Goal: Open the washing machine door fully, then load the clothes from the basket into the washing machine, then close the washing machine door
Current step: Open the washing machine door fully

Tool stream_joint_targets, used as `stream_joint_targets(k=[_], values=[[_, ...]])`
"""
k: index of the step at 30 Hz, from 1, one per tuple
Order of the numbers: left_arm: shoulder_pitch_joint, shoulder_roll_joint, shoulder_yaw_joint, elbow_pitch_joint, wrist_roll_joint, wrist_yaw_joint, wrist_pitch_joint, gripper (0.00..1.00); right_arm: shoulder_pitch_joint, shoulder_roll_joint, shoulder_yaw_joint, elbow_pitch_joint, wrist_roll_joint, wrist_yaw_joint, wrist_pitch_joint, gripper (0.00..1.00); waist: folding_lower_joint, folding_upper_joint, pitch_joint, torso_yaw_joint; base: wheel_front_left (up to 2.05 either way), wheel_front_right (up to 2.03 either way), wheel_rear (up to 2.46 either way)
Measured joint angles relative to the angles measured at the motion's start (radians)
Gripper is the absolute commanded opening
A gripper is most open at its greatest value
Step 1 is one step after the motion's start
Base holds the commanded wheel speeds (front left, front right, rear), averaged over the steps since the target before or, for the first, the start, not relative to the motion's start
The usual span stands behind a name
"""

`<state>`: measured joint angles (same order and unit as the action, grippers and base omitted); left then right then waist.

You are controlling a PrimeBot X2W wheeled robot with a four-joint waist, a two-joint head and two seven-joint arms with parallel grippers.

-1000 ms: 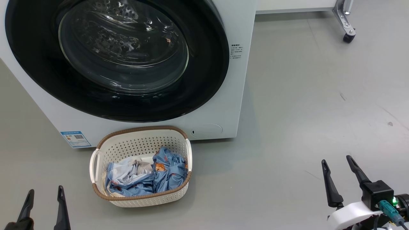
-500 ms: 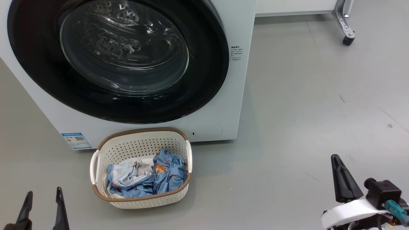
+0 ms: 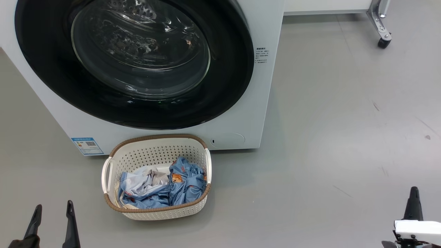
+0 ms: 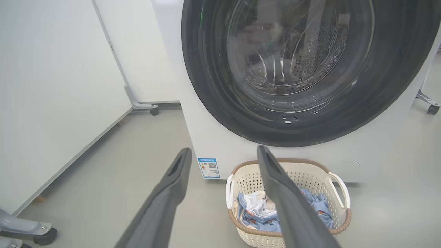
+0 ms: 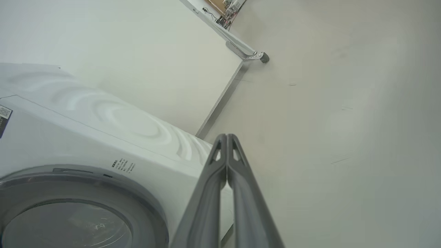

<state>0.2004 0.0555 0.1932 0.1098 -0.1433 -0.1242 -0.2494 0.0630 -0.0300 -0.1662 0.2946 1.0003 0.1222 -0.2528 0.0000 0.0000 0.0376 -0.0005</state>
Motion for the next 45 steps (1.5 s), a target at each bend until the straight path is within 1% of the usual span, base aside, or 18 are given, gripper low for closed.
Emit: stream_joint_targets(k=[3, 8, 9, 14, 16, 21, 30, 34, 45], values=[[0.000, 0.002, 0.000, -0.002, -0.003, 0.000, 0.000, 1.00, -0.035, 0.000, 0.033, 0.010, 0.144, 0.000, 0.018, 0.00, 0.0000, 0.0000, 0.006, 0.012, 0.00, 0.00, 0.00], [-0.001, 0.003, 0.002, -0.017, -0.011, 0.000, 0.000, 1.00, -0.116, -0.003, 0.044, -0.031, 0.385, 0.000, 0.100, 0.00, 0.0000, 0.0000, 0.022, 0.034, 0.00, 0.00, 0.00], [-0.002, 0.003, 0.001, -0.021, -0.015, 0.000, 0.000, 1.00, -0.121, -0.002, 0.039, -0.036, 0.416, 0.000, 0.115, 0.00, 0.0000, 0.0000, 0.026, 0.038, 0.00, 0.00, 0.00], [-0.010, 0.003, -0.003, -0.022, -0.023, 0.000, -0.002, 1.00, -0.143, -0.004, -0.032, -0.040, 0.488, 0.000, 0.184, 0.00, 0.0000, 0.0000, 0.047, 0.063, 0.00, 0.00, 0.00], [-0.018, 0.003, -0.004, -0.024, -0.032, 0.000, -0.002, 1.00, -0.163, -0.015, -0.055, -0.040, 0.509, 0.000, 0.203, 0.00, 0.0000, 0.0000, 0.057, 0.072, 0.00, 0.00, 0.00], [-0.019, 0.003, 0.000, -0.028, -0.035, 0.000, -0.002, 1.00, -0.208, -0.087, -0.111, -0.033, 0.549, 0.000, 0.242, 0.00, 0.0000, 0.0000, 0.086, 0.093, 0.00, 0.00, 0.00], [-0.041, 0.006, -0.021, -0.038, -0.058, 0.000, -0.002, 1.00, -0.347, -0.173, -0.126, -0.017, 0.566, 0.000, 0.303, 0.00, 0.0000, 0.0000, 0.154, 0.120, 0.00, 0.00, 0.00], [-0.057, 0.006, -0.030, -0.054, -0.070, 0.000, -0.003, 1.00, -0.399, -0.196, -0.119, -0.010, 0.568, 0.000, 0.331, 0.00, 0.0000, 0.0000, 0.187, 0.136, 0.00, 0.00, 0.00], [-0.095, 0.002, -0.085, -0.077, -0.095, 0.000, -0.003, 1.00, -0.574, -0.230, -0.027, -0.015, 0.582, 0.000, 0.441, 0.00, 0.0000, 0.0000, 0.280, 0.196, 0.00, 0.00, 0.00]])
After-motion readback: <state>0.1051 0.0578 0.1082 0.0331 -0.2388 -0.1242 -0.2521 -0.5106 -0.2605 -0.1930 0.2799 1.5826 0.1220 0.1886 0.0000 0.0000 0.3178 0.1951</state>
